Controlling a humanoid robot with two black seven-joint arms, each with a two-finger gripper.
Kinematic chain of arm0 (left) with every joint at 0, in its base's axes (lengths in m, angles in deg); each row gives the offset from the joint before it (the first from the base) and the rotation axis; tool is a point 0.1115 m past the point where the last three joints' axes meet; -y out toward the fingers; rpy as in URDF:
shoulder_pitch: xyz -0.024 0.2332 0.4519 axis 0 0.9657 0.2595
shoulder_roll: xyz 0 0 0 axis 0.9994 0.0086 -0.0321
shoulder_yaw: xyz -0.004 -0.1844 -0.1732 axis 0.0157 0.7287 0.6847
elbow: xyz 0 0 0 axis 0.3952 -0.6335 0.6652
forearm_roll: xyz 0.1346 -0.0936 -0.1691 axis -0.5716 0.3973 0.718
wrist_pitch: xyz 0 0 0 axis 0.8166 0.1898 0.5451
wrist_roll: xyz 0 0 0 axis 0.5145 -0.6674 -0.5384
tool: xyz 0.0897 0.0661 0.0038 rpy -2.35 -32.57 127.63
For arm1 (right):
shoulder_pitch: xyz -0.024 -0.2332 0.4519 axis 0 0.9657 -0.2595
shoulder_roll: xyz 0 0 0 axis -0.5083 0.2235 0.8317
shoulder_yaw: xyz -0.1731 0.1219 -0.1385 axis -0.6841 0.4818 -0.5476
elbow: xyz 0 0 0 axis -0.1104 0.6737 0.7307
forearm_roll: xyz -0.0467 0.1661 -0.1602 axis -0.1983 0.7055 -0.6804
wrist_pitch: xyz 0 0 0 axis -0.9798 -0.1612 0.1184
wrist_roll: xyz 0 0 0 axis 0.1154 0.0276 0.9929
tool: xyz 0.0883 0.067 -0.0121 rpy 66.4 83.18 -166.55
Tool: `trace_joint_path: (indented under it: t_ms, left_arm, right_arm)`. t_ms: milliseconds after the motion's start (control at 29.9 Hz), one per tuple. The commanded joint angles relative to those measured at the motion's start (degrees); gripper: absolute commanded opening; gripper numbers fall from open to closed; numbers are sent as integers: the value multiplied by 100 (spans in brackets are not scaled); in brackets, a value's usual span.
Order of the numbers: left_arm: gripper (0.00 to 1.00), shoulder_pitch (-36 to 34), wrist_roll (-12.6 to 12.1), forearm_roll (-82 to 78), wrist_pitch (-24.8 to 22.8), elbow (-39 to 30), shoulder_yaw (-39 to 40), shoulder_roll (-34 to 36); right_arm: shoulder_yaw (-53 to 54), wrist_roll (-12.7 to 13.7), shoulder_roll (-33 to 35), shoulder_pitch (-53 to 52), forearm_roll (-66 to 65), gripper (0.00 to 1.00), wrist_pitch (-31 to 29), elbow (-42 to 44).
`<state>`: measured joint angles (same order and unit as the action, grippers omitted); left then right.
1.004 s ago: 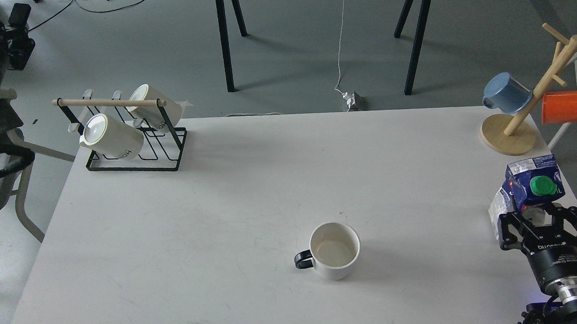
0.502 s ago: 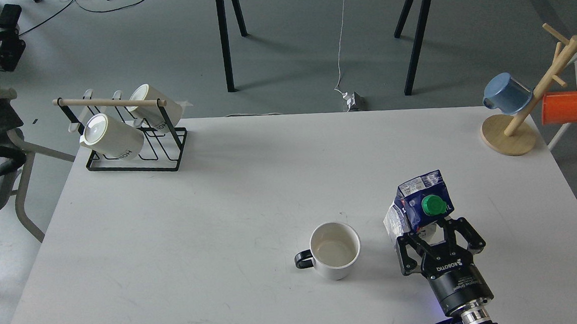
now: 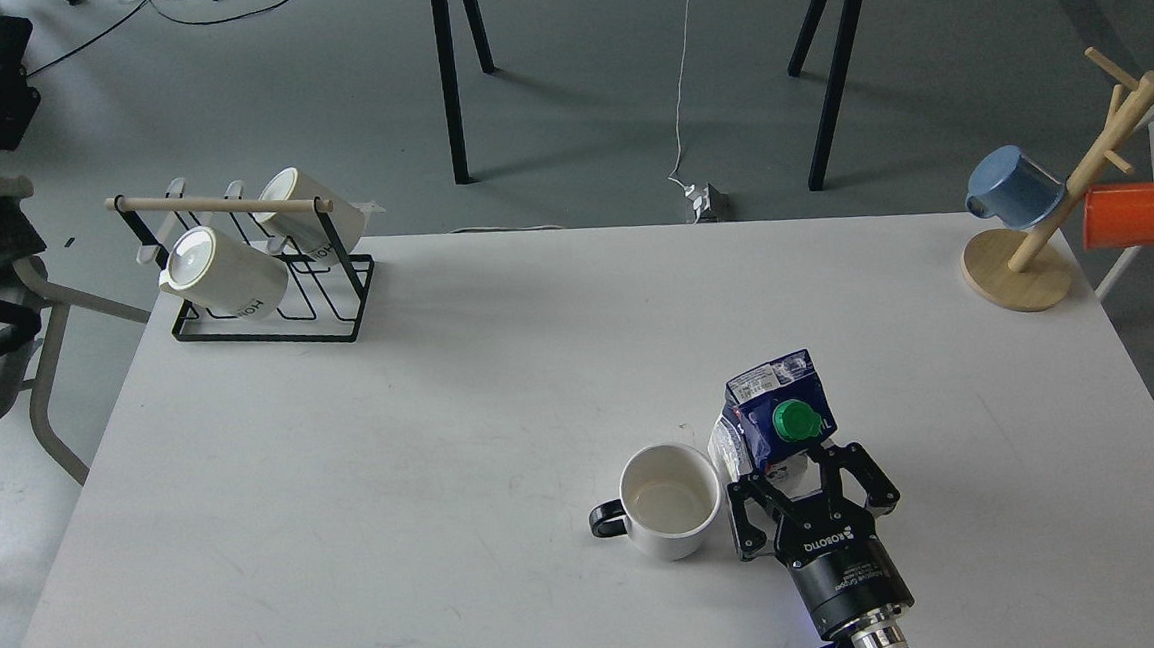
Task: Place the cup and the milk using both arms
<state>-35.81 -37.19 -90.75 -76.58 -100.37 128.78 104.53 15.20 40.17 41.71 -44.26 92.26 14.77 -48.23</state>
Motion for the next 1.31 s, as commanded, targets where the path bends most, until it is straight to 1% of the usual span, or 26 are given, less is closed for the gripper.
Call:
trace_joint_path:
  t_ms: [0,134,234,368,569,837,1071,1272]
  left_arm:
    - [100,16,0,0,0,0,0,0]
    - [100,16,0,0,0,0,0,-26]
    - [100,51,0,0,0,0,0,-27]
    - [100,60,0,0,8,0,0,0]
    - [100,60,0,0,9,0,0,-44]
    - [100,60,0,0,0,0,0,-62]
    - [100,51,0,0,0,0,0,-62]
    - [100,51,0,0,0,0,0,-62]
  right_arm:
    - [-31,0,-105,-7,-7,50,0,164]
    - [-31,0,-114,-77,-16,53,0,199]
    - [-31,0,-105,-77,-7,61,0,234]
    - [-31,0,-79,-68,-7,78,0,305]
    - [-5,0,-53,-60,2,95,0,313]
    - [-13,-26,79,195,72,99,0,252]
    - [-5,-26,97,432,72,99,0,234]
    - [13,-17,421,757,63,99,0,234]
